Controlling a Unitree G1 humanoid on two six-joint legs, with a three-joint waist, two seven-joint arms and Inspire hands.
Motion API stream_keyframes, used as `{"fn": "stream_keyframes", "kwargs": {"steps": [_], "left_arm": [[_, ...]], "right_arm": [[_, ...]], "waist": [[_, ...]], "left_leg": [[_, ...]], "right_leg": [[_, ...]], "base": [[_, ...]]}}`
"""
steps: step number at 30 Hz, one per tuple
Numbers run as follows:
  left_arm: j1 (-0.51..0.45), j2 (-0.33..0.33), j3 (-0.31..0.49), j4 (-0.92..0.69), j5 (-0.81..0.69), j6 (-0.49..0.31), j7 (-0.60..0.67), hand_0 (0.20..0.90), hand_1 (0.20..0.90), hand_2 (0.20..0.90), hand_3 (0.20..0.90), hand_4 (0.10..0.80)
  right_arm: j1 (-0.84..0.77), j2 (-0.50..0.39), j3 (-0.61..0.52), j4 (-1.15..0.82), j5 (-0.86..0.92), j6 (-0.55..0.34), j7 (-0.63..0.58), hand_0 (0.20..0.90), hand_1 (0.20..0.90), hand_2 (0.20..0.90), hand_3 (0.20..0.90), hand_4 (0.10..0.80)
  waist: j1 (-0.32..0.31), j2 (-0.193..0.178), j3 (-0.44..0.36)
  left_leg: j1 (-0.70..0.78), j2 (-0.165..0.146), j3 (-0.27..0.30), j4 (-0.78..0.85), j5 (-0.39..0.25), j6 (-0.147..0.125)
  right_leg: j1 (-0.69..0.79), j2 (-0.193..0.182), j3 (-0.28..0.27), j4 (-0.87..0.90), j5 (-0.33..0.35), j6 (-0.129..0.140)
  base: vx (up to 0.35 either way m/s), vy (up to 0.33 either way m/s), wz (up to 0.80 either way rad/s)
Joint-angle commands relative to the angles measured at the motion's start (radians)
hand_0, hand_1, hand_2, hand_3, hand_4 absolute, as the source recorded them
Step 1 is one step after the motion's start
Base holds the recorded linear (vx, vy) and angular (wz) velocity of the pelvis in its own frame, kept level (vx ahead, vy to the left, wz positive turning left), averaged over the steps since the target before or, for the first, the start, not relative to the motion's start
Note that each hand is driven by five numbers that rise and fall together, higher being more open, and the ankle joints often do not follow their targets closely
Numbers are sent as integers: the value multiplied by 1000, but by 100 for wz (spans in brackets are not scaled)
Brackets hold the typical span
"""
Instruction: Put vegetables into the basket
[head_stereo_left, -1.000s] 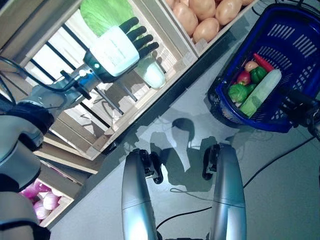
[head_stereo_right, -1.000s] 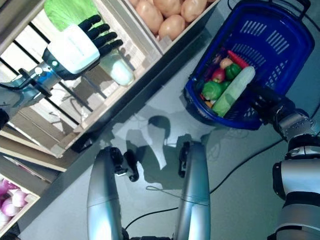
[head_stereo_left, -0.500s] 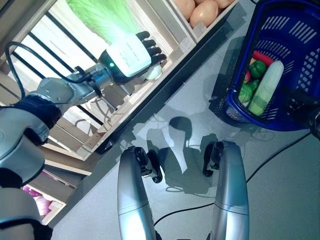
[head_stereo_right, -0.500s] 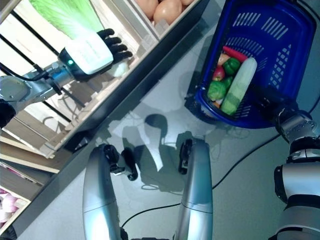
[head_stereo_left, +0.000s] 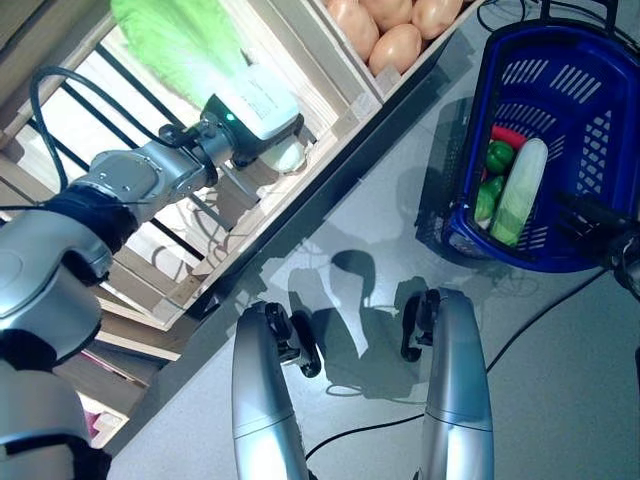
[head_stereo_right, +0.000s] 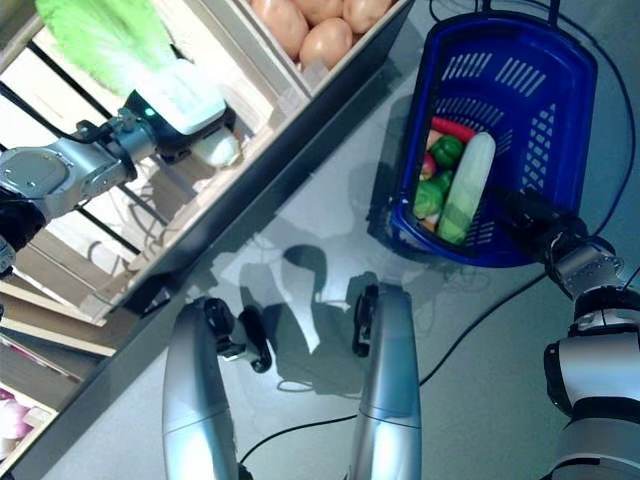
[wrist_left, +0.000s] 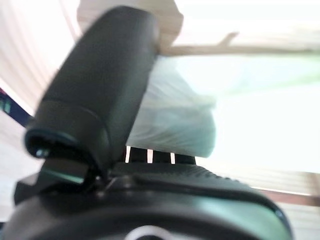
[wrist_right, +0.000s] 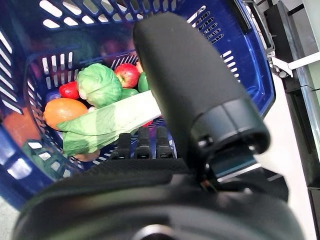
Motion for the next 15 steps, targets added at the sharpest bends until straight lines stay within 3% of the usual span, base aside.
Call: {"fn": "stream_keyframes", "kwargs": {"steps": [1,8,14,15], "left_arm": [[-7,-18,32,212,5,96,83,300,300,300,300,400],[44,2,101,216,-63,21,176,300,300,300,300,400],[122,5,215,215,-146,-47,199,300,300,300,300,400],[153,10,257,200,-186,-88,211,300,300,300,300,400]], "right_arm": [[-10,18,-48,22,43,-59,53,900,900,900,900,800],[-6,46,-62,0,26,-137,55,900,900,900,900,800],[33,89,-35,-92,-165,-270,128,900,900,900,900,800],[60,103,-27,-145,-209,-304,148,900,900,900,900,800]], "waist": [[-30,-25,-21],[-21,-20,-61],[-29,-19,-73],[-32,-21,-79]], "left_leg": [[3,-2,16,-18,-108,45],[162,-9,42,-173,-60,28],[340,-14,89,-327,-16,26],[390,-19,100,-369,-8,21]], "right_leg": [[27,-62,-55,-73,9,-71],[194,-49,-86,-231,43,-65],[367,-31,-96,-356,67,-73],[417,-30,-98,-388,68,-73]], "base": [[0,0,0],[6,7,-3],[6,16,-17],[36,-9,-17]]}}
